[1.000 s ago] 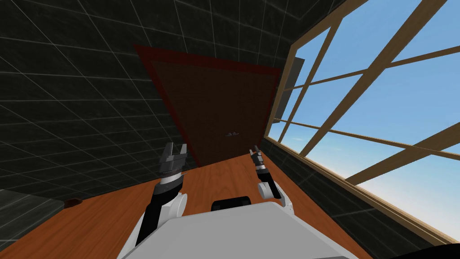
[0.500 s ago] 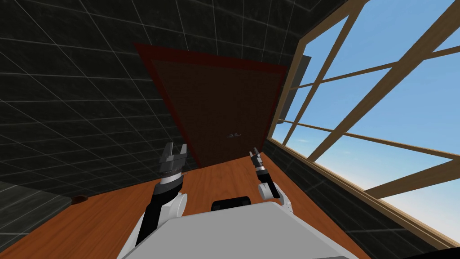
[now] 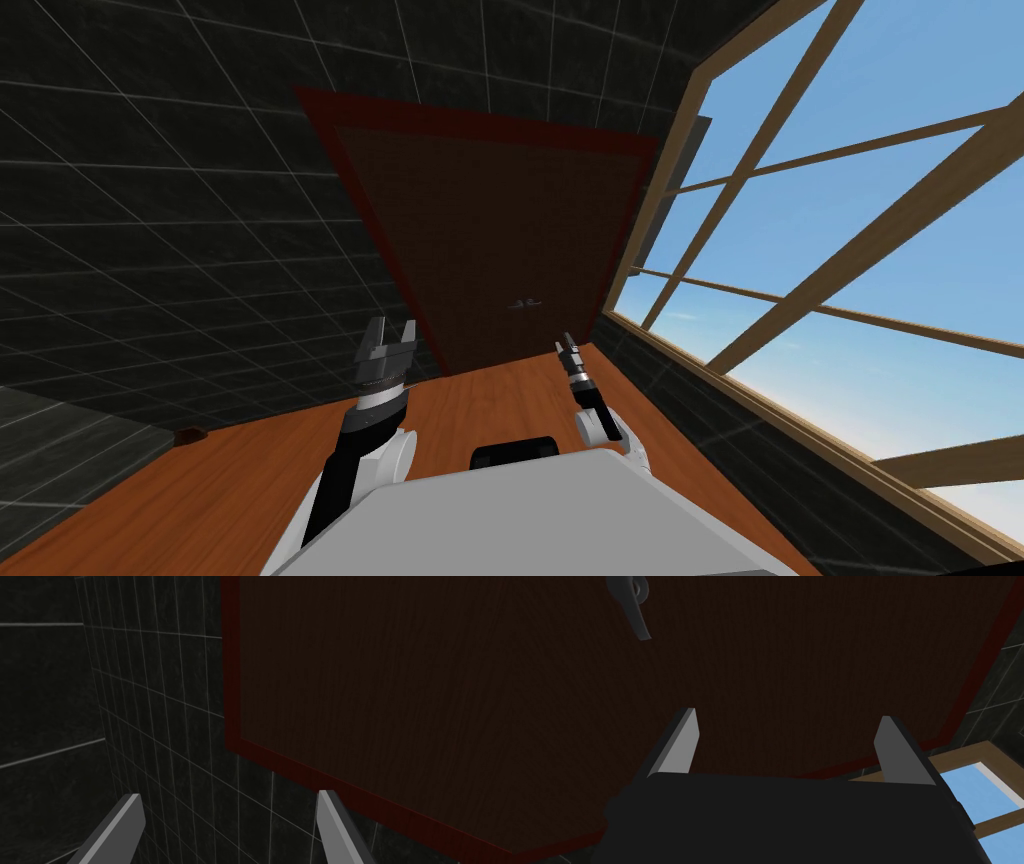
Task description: Pull the door open
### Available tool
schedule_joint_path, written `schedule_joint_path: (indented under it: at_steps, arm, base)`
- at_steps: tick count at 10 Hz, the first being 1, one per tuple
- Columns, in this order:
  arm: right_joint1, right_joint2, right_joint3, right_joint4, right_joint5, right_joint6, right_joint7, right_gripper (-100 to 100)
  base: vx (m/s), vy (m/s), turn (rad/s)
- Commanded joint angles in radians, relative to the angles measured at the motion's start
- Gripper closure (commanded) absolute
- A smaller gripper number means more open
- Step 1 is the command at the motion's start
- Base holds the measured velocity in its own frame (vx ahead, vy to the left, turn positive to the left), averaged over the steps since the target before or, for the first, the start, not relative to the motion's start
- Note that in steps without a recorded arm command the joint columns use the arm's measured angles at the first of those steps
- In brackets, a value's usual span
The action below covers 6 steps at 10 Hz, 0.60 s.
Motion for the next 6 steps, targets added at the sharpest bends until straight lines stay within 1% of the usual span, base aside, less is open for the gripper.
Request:
schedule_joint_path:
  at_steps: [1,6]
  arm:
    - [-0.012,-0.01,0.004,0.041,-0.009,-0.011,-0.001,-100]
    - [-0.05,-0.033,0.017,0.165,-0.036,-0.041,-0.002,-100]
  base:
    - [0.096,0.003,0.055]
    - [0.098,-0.006,0.058]
